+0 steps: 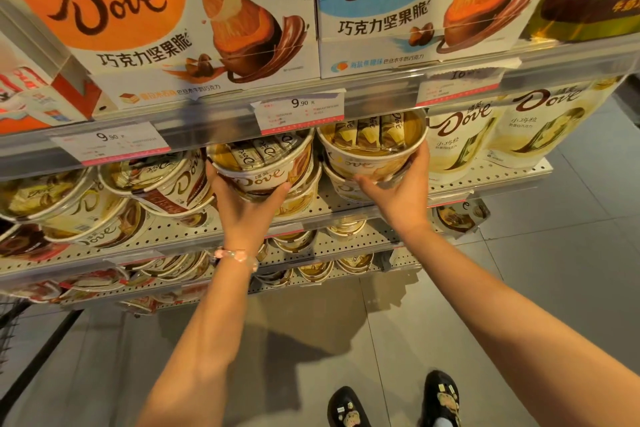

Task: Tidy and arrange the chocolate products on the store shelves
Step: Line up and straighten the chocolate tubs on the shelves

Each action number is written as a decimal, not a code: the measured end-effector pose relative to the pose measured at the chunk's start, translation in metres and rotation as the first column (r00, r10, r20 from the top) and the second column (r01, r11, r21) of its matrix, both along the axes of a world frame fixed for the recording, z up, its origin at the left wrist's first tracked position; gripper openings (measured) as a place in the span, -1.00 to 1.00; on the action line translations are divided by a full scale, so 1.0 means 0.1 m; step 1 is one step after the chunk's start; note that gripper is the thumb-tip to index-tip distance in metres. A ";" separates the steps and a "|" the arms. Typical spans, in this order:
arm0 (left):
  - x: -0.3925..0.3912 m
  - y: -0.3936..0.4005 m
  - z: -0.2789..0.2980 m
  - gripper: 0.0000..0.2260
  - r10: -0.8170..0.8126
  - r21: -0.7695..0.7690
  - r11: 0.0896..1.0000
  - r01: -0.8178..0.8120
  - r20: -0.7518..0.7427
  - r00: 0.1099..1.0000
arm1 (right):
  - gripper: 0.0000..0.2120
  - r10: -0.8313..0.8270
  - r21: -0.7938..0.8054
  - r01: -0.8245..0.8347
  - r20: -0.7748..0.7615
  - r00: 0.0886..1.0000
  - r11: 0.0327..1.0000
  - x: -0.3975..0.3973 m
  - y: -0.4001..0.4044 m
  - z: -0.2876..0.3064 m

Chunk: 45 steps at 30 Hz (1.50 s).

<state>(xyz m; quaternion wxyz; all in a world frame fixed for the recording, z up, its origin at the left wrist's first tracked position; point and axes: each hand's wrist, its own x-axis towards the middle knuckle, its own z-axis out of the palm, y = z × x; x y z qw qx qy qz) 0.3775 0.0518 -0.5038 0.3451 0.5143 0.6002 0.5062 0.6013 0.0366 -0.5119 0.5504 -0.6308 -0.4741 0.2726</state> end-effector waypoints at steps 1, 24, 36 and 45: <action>0.09 -0.02 -0.03 -0.02 0.057 -0.003 0.998 -0.057 -0.031 0.998 | 0.05 -0.043 0.010 0.043 0.006 0.999 0.999 -0.08 -0.01 -0.02; 0.12 0.05 -0.02 -0.05 0.149 -0.012 0.989 -0.150 -0.057 0.987 | 0.16 -0.113 -0.102 0.113 -0.002 0.994 0.988 -0.02 0.19 0.01; 0.18 -0.09 -0.03 -0.01 0.149 0.006 0.989 -0.150 -0.150 0.977 | 0.09 0.046 -0.098 -0.046 -0.009 0.999 0.994 0.09 0.16 0.08; 0.54 -0.28 -0.12 -0.16 0.342 -0.203 0.938 -0.281 0.412 0.844 | -0.40 -0.326 -0.233 0.288 -0.144 0.934 0.929 -0.09 -0.15 -0.13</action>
